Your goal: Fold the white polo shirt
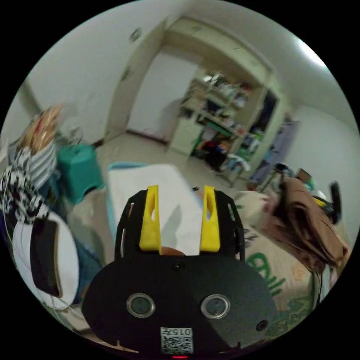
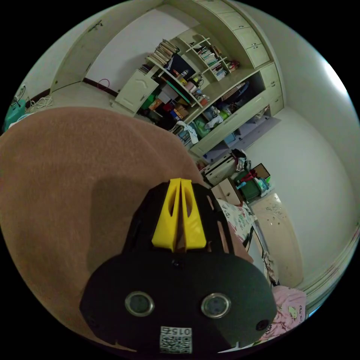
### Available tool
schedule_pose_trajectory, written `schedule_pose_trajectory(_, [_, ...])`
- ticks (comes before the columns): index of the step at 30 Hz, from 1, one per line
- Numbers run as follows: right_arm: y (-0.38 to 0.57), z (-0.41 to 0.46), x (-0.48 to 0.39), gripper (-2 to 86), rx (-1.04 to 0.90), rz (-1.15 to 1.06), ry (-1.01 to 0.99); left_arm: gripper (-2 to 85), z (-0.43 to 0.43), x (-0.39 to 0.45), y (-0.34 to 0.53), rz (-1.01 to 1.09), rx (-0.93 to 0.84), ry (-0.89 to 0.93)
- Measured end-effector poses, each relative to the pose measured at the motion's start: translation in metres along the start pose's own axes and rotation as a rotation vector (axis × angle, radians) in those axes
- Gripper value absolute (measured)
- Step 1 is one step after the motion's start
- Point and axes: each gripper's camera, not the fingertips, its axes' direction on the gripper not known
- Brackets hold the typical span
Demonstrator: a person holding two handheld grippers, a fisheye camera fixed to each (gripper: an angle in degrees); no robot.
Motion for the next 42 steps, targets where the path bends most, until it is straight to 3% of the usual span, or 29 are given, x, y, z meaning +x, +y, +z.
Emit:
schedule_pose_trajectory(3, [0.002,0.002,0.015,-0.6,0.000,-0.001,0.005,17.7,0.052,-0.061,-0.014,-0.118,-0.090,-0.122])
schedule_pose_trajectory(5, [0.004,0.002,0.026,-0.6,0.002,-0.001,0.008,17.8,0.079,-0.076,-0.023,-0.164,-0.145,-0.100])
schedule_pose_trajectory(7, [0.008,0.002,0.037,-0.6,0.003,-0.001,0.011,17.5,0.114,-0.068,-0.039,-0.130,-0.267,-0.081])
schedule_pose_trajectory(11, [0.020,-0.003,0.070,-0.6,0.006,0.002,0.012,12.8,0.116,-0.067,-0.062,-0.090,-0.303,-0.079])
schedule_pose_trajectory(14, [0.033,-0.010,0.097,-0.6,0.009,0.005,0.015,6.1,0.092,-0.071,-0.070,-0.061,-0.247,-0.048])
schedule_pose_trajectory(19, [0.060,-0.025,0.147,-0.7,0.015,0.011,0.018,2.8,0.000,-0.075,-0.100,-0.113,-0.046,0.287])
schedule_pose_trajectory(22, [0.078,-0.038,0.188,-0.8,0.011,0.017,-0.026,2.1,-0.080,-0.036,-0.128,0.009,0.078,0.400])
schedule_pose_trajectory(25, [0.105,-0.069,0.252,-0.9,0.013,0.043,-0.187,1.8,-0.177,0.004,-0.145,0.163,0.213,0.503])
schedule_pose_trajectory(28, [0.160,-0.127,0.350,-1.0,-0.001,0.150,-0.547,1.8,-0.277,0.036,-0.148,0.316,0.350,0.623])
schedule_pose_trajectory(30, [0.240,-0.193,0.435,-0.9,0.114,0.182,-0.820,1.8,-0.327,0.059,-0.144,0.409,0.395,0.729])
schedule_pose_trajectory(33, [0.358,-0.271,0.535,-0.5,0.235,0.241,-1.034,1.8,-0.389,0.117,-0.125,0.602,0.425,0.925])
schedule_pose_trajectory(36, [0.476,-0.329,0.610,1.6,0.253,0.385,-1.054,1.9,-0.421,0.195,-0.091,0.786,0.347,1.155])
schedule_pose_trajectory(39, [0.583,-0.373,0.666,6.3,0.221,0.560,-0.893,2.0,-0.420,0.292,-0.035,0.906,0.093,1.375])
schedule_pose_trajectory(42, [0.672,-0.391,0.712,8.6,0.250,0.676,-0.778,2.1,-0.409,0.397,0.043,1.118,-0.201,1.362])
